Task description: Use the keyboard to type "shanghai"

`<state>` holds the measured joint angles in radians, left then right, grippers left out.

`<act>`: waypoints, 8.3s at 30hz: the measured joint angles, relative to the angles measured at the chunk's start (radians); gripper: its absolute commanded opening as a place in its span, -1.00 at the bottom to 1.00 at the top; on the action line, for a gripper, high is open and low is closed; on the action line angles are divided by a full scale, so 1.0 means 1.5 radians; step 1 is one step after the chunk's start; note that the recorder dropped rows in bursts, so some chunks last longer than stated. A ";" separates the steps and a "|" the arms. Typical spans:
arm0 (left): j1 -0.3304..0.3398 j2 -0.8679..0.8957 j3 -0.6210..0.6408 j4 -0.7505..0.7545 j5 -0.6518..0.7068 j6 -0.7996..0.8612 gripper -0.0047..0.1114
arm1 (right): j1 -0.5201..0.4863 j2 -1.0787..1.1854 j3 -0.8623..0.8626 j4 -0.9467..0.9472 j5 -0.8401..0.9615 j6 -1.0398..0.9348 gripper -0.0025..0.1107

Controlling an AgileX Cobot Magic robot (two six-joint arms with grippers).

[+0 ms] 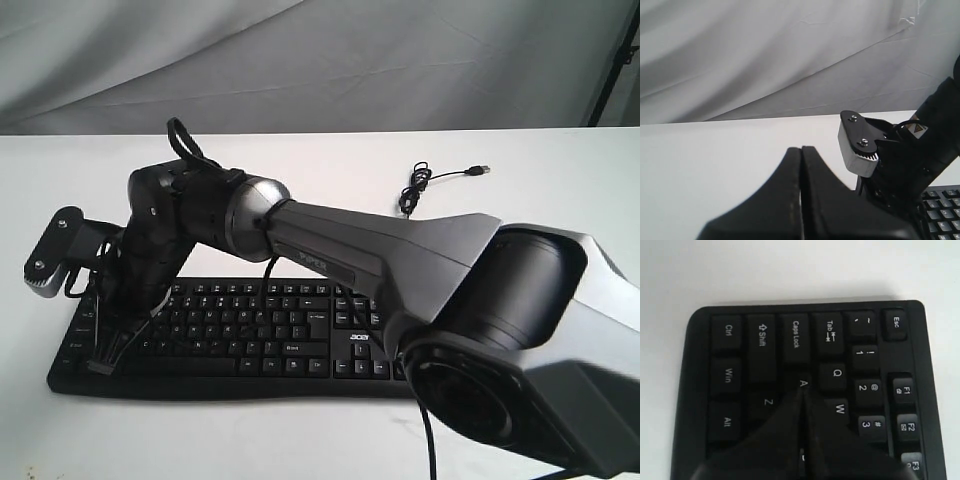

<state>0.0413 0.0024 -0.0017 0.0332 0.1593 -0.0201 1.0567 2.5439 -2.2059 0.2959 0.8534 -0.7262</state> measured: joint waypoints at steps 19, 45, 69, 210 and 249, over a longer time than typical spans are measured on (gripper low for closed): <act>0.000 0.000 0.000 0.000 0.000 0.000 -0.92 | 0.000 0.008 0.000 -0.006 0.000 0.012 -0.96; 0.000 0.000 0.000 0.000 0.000 0.000 -0.92 | -0.009 -0.123 0.078 -0.082 0.068 0.059 -0.96; 0.000 0.000 0.000 0.000 0.000 0.000 -0.92 | -0.061 -0.229 0.385 0.040 -0.161 0.012 -0.96; 0.000 0.000 0.000 0.000 0.000 0.000 -0.92 | 0.000 0.009 -0.093 -0.023 0.068 0.032 -0.96; 0.000 0.000 0.000 0.000 0.000 0.000 -0.92 | -0.042 -0.214 0.365 -0.003 -0.122 0.077 -0.96</act>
<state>0.0413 0.0024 -0.0017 0.0332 0.1593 -0.0201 0.9940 2.2233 -1.6585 0.2915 0.6699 -0.6107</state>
